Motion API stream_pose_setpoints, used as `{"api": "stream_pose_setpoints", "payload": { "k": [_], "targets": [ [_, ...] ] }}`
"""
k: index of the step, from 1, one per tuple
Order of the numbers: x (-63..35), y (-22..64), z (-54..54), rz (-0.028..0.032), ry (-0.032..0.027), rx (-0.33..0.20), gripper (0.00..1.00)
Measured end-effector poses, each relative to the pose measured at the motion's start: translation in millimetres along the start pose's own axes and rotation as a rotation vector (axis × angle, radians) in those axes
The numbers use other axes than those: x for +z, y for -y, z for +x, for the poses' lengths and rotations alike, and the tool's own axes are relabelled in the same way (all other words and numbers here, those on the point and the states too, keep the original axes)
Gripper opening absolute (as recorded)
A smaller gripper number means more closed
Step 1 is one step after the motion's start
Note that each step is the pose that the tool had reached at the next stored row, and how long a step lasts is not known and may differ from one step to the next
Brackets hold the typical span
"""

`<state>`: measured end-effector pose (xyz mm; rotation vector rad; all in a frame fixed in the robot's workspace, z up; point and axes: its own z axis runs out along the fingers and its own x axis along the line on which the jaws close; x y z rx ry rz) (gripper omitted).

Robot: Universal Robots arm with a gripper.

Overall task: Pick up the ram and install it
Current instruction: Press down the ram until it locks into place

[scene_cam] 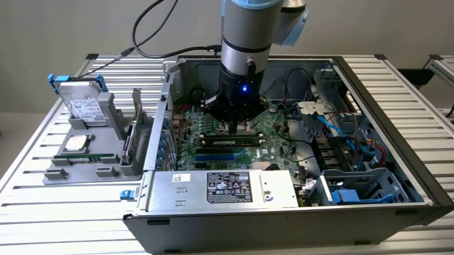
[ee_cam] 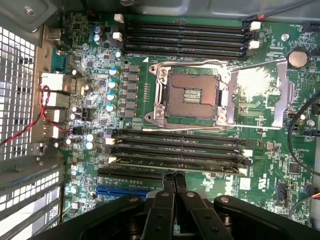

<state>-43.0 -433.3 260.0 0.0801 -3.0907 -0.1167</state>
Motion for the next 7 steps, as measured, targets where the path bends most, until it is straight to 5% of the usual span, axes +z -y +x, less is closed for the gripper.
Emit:
{"api": "stream_pose_setpoints", "payload": {
  "k": [7],
  "targets": [
    [-0.5, 0.2, -0.1, -0.0002, 0.0017, 0.0, 0.1]
  ]
}}
